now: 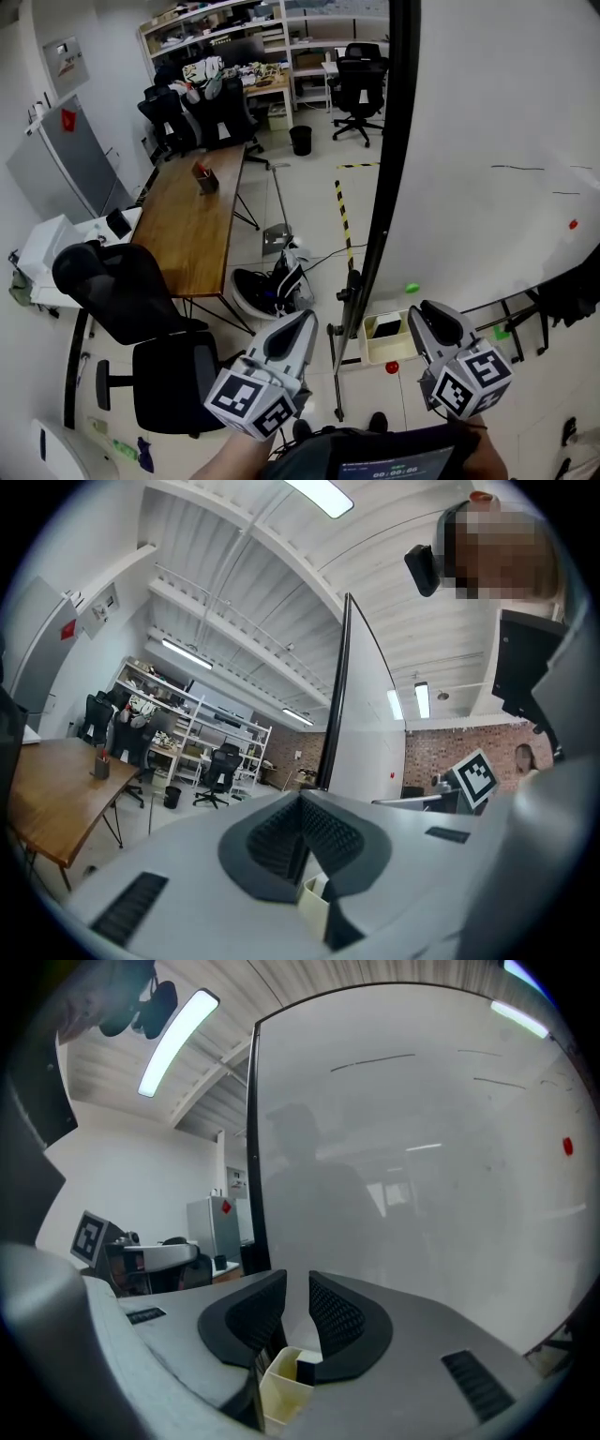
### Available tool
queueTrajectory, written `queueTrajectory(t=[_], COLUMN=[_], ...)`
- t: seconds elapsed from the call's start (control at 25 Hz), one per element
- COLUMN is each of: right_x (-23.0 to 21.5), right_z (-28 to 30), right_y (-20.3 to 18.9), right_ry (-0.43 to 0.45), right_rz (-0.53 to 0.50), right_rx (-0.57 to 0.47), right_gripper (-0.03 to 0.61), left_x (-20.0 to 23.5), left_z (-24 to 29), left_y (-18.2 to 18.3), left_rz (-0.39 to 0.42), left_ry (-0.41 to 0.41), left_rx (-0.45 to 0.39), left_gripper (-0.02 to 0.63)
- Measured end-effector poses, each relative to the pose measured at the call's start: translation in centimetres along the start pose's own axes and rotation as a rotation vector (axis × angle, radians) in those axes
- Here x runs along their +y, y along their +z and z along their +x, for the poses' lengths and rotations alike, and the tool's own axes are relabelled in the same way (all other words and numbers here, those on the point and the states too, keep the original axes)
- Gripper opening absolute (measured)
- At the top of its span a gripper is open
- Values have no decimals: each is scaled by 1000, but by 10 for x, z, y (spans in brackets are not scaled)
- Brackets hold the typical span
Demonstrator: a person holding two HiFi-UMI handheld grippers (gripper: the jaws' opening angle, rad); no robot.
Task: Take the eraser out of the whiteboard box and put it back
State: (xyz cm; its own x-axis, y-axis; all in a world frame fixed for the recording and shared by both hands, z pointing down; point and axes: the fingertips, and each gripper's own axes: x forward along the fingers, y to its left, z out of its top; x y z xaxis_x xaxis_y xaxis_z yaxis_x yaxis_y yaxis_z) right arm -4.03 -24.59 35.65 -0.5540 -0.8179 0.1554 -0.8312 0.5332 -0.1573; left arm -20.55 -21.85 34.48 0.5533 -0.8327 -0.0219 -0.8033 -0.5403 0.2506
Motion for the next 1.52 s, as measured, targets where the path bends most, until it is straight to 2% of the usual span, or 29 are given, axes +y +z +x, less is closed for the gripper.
queueTrajectory(t=[0.08,0.2,0.28,0.4,0.52,0.68,0.76,1.04,1.52], right_x=[-2,-8,-12,-17,-18,-22,-25,-40,-40], right_z=[5,13,21,34,44,56,60,70,84], right_y=[-11,-31,-45,-68,-89,-113,-125,-151,-162], right_ry=[8,-15,-20,-30,-31,-50,-66,-115,-180], right_rz=[9,-16,-13,-21,-1,10,14,-17,-71], right_rx=[25,78,108,159,206,257,279,339,398], right_gripper=[138,145,189,195,247,249,283,309,310], left_x=[2,4,9,20,30,42,46,49,60], left_z=[4,9,11,15,18,22,22,31,38], left_y=[-11,-24,-36,-57,-77,-99,-110,-134,-148], left_rz=[-3,-11,-12,-27,-42,-61,-70,-89,-107], left_ry=[8,10,19,39,57,73,79,86,71], left_rx=[24,52,72,102,132,169,182,225,245], left_gripper=[23,23,23,23,23,23,23,23,23])
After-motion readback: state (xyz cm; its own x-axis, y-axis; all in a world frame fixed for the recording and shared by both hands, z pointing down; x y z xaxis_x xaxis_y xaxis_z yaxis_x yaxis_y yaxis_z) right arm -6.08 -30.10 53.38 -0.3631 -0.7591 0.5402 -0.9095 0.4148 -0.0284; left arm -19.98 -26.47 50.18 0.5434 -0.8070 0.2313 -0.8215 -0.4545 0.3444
